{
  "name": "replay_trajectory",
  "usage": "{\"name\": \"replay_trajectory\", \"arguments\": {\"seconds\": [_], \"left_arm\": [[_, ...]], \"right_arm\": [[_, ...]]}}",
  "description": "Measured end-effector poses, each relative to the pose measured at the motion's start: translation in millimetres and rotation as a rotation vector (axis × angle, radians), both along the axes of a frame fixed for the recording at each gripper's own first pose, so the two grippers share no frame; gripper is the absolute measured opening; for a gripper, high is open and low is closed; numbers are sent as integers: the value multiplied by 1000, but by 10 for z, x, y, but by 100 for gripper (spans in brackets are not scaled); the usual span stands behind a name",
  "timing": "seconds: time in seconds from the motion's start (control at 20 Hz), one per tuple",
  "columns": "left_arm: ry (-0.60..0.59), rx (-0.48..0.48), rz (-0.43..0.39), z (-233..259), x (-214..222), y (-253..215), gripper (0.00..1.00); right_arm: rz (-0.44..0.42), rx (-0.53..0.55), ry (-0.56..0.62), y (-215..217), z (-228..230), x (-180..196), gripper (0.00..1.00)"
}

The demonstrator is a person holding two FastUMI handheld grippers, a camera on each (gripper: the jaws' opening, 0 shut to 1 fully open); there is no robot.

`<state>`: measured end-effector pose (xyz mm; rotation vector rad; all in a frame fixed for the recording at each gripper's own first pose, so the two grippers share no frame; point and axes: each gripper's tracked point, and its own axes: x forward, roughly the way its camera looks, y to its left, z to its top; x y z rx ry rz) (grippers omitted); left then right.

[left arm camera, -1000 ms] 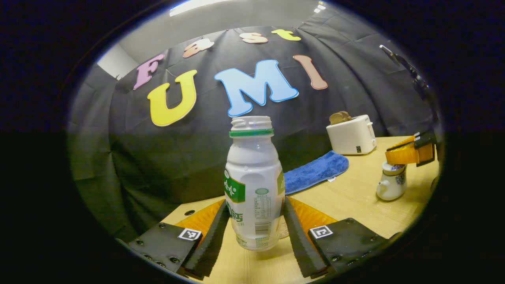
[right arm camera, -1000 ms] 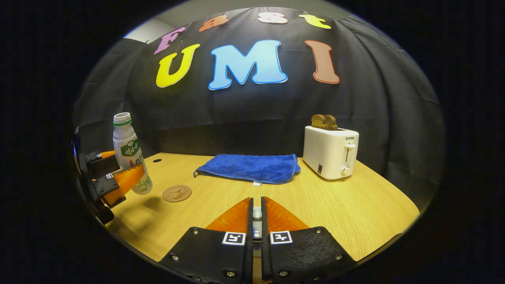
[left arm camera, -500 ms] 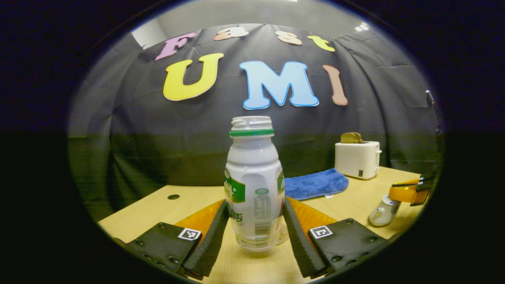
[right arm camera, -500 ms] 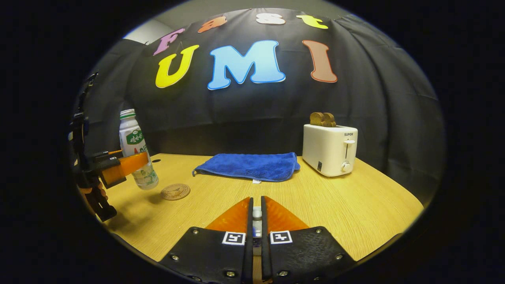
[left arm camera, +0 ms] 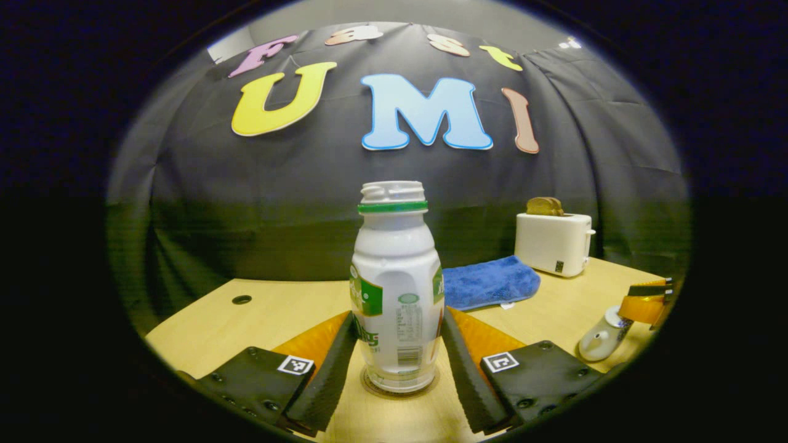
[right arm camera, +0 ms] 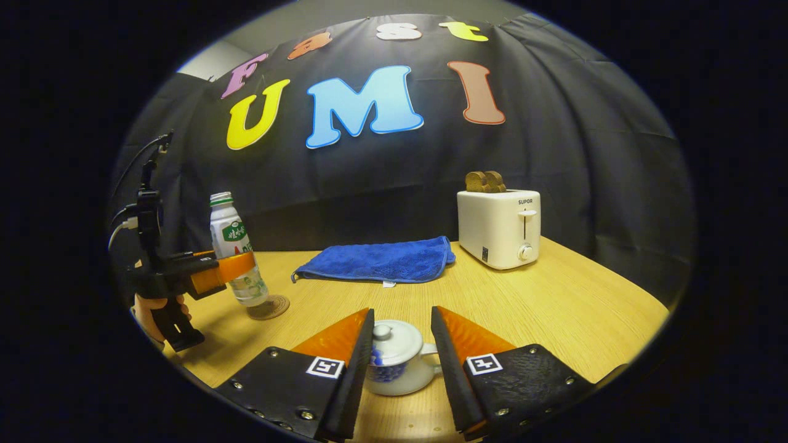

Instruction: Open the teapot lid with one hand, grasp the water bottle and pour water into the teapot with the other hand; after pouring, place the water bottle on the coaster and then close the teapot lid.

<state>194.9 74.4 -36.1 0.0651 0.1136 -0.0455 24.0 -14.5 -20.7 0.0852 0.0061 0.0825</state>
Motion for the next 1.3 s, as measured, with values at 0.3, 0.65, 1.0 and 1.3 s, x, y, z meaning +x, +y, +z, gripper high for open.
{"name": "replay_trajectory", "arguments": {"seconds": [0.3,0.65,1.0,1.3], "left_arm": [[35,-27,30,-206,163,65,89],[25,-25,61,-234,215,142,89],[16,-39,64,-256,190,150,86],[4,-32,68,-256,176,153,91]], "right_arm": [[-14,-17,-36,-35,86,-35,58],[-13,0,-45,-40,110,-48,58],[-12,-1,-39,-35,96,-40,58],[-15,-9,-42,-32,95,-43,58]]}}
